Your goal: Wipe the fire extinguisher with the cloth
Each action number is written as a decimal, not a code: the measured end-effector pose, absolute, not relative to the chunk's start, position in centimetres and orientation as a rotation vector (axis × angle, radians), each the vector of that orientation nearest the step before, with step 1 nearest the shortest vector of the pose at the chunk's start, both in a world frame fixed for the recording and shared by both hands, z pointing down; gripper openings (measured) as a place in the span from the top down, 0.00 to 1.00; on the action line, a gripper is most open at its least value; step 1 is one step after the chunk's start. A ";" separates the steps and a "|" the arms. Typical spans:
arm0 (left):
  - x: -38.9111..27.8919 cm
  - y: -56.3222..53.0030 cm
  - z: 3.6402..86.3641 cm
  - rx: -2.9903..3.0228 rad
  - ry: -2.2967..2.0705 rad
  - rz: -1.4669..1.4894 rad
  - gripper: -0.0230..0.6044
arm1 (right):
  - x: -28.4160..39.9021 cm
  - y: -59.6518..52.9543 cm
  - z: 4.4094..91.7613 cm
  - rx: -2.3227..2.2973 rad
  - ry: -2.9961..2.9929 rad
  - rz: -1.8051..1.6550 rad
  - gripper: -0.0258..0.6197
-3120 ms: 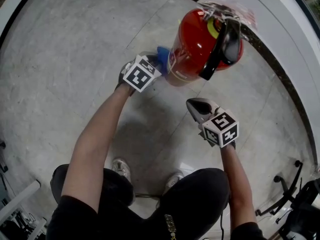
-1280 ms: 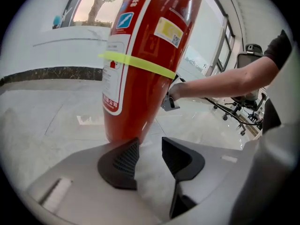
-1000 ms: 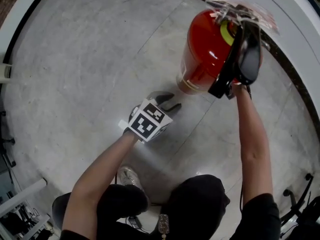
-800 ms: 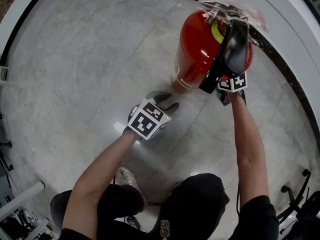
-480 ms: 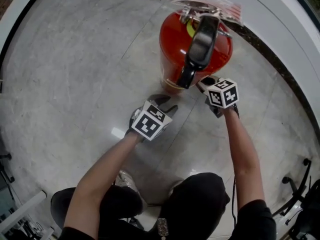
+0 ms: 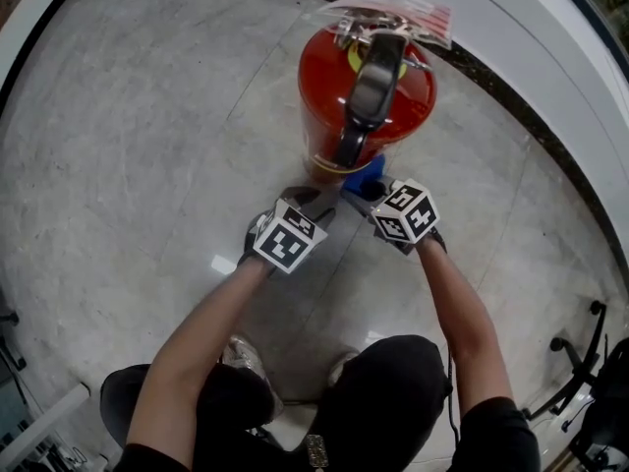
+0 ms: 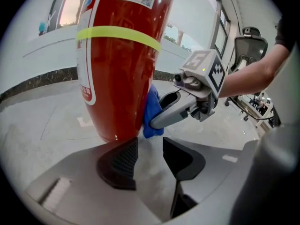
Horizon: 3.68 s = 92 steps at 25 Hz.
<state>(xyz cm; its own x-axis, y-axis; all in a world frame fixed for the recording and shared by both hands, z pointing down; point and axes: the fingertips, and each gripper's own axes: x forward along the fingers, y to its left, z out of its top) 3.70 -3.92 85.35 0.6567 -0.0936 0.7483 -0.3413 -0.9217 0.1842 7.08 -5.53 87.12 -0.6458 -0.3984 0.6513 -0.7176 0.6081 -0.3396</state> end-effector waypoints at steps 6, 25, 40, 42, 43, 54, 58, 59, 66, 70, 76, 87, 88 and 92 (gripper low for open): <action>1.7 -3.4 86.4 2.556 -0.299 1.142 0.64 | 3.9 -3.9 88.1 0.728 -2.319 0.699 0.92; 2.0 -7.5 84.9 2.445 -0.387 0.948 0.91 | -2.0 -2.6 88.2 0.580 -2.288 0.407 0.87; 0.8 -18.3 84.9 2.550 -0.538 1.012 0.92 | -1.5 0.7 82.0 0.621 -2.315 0.654 0.80; 1.4 -19.1 85.1 2.581 -0.498 1.010 0.92 | -1.4 1.2 80.9 0.615 -2.308 0.671 0.80; 1.6 -19.5 85.2 2.595 -0.481 1.012 0.92 | -1.5 1.6 80.3 0.607 -2.306 0.679 0.80; 5.6 -22.8 86.9 2.517 -0.283 0.834 0.92 | 0.4 5.3 76.1 0.564 -2.225 0.703 0.80; 7.5 -23.6 86.8 2.483 -0.281 0.764 0.92 | 1.5 6.5 75.7 0.604 -2.195 0.743 0.80; 7.9 -23.7 86.9 2.471 -0.280 0.748 0.92 | 1.6 6.5 75.5 0.617 -2.193 0.751 0.80; 6.5 -23.4 86.5 2.440 -0.298 0.700 0.92 | 2.0 4.9 75.3 0.655 -2.208 0.740 0.80; 3.8 -21.6 86.4 2.386 -0.299 0.697 0.92 | 2.1 3.4 75.8 0.621 -2.247 0.691 0.80; 0.7 -17.4 84.7 2.400 -0.253 0.776 0.92 | 1.9 2.4 74.0 0.639 -2.299 0.676 0.82; -6.6 -11.5 70.9 2.580 -0.389 1.003 0.92 | 2.0 4.5 64.3 0.849 -2.228 0.668 0.96; -7.1 -11.1 69.3 2.579 -0.408 1.015 0.92 | 2.0 5.0 63.3 0.854 -2.224 0.671 0.96; -8.5 -8.8 62.5 2.587 -0.450 1.011 0.92 | 2.8 7.0 59.1 0.965 -2.189 0.738 0.96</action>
<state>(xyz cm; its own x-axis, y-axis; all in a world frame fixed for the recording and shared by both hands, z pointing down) -8.52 -8.83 62.54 0.6988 -0.1709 0.6946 -0.4022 -0.8969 0.1839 2.76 6.95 59.05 -0.5353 -0.4323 0.7257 -0.7835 0.5751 -0.2353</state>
